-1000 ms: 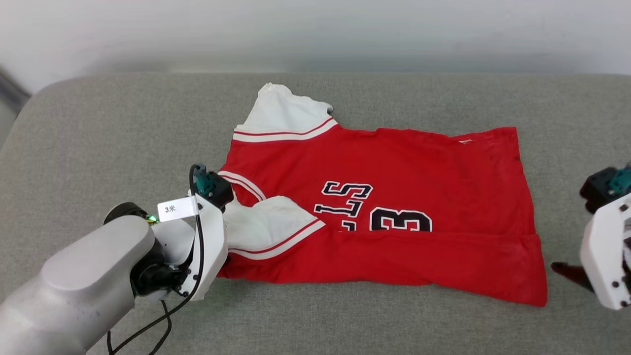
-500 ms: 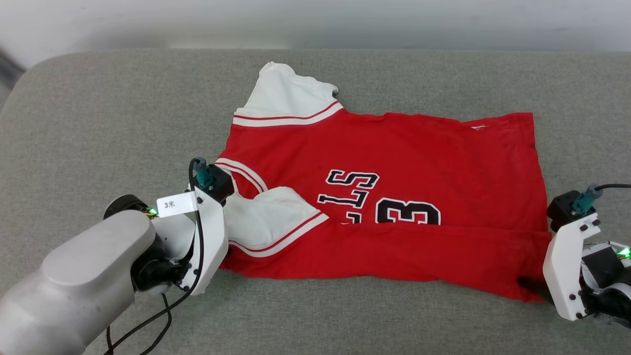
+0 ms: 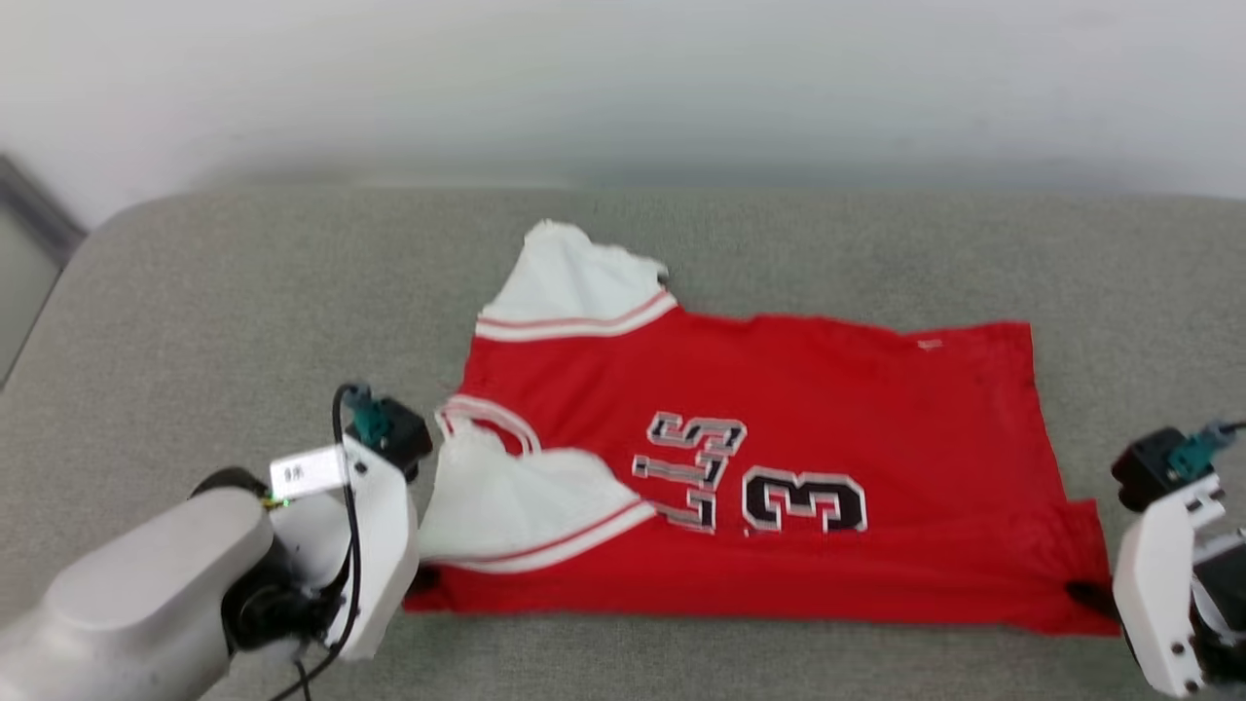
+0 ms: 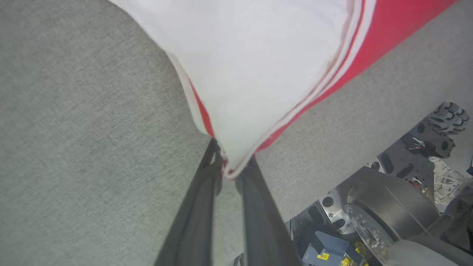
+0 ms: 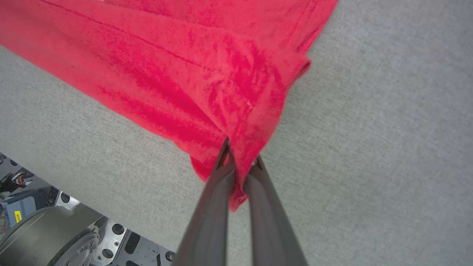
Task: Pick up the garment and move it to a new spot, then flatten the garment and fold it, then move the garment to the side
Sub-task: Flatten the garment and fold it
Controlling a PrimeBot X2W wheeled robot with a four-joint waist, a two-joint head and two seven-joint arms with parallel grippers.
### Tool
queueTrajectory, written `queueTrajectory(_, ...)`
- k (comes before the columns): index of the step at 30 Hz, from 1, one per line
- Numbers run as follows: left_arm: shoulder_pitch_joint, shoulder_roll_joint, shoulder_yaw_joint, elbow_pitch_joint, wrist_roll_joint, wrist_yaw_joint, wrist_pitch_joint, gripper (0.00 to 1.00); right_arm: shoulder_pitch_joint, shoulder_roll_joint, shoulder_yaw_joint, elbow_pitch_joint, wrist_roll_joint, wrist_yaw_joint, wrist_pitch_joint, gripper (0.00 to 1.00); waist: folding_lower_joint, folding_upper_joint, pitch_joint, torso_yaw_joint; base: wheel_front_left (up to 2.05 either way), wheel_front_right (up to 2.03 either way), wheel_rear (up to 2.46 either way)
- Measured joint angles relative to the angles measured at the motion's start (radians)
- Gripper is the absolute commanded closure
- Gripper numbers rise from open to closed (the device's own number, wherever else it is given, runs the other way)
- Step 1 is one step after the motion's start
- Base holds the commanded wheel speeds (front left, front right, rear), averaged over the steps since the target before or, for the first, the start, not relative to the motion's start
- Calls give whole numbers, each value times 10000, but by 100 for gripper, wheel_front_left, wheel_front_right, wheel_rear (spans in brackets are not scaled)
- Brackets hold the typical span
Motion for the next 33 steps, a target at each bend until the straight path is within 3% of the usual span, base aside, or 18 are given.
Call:
queueTrajectory(7,922,443,-127,-821,-153,67,-111,100,1291,-637,-278,-627,372,0,-42,100,0,0,-390,15,0,0,0)
queueTrajectory(14,1536,280,-205,-564,-88,247,-259,100,1753,-295,-410,-376,105,0,-19,100,1,0,-79,-57,0,0,0)
queueTrajectory(15,1572,213,-207,-456,-71,249,-295,100,1752,-194,-493,-286,69,0,-105,87,0,0,-37,-66,0,0,0)
queueTrajectory(16,1615,157,-209,-360,-65,274,-328,71,1751,-104,-568,-219,36,0,-182,51,0,0,-7,-71,0,0,0)
queueTrajectory(17,1629,115,-215,-290,12,284,-460,0,1752,-48,-593,-194,-61,0,-276,0,0,0,6,-71,0,0,0)
queueTrajectory(22,1529,188,125,-247,-48,270,-911,0,1758,171,-1062,-460,-313,-2,-1260,0,0,0,-161,-43,0,0,0)
queueTrajectory(27,894,803,644,-637,-54,320,-1057,0,1732,382,-1967,-1095,-1191,-2,-3009,0,0,0,-412,-48,0,0,0)
queueTrajectory(33,-434,1103,1283,-838,826,621,-1626,0,1689,1735,-3971,-1812,-2525,-2,-5110,0,0,0,-235,-166,0,0,0)
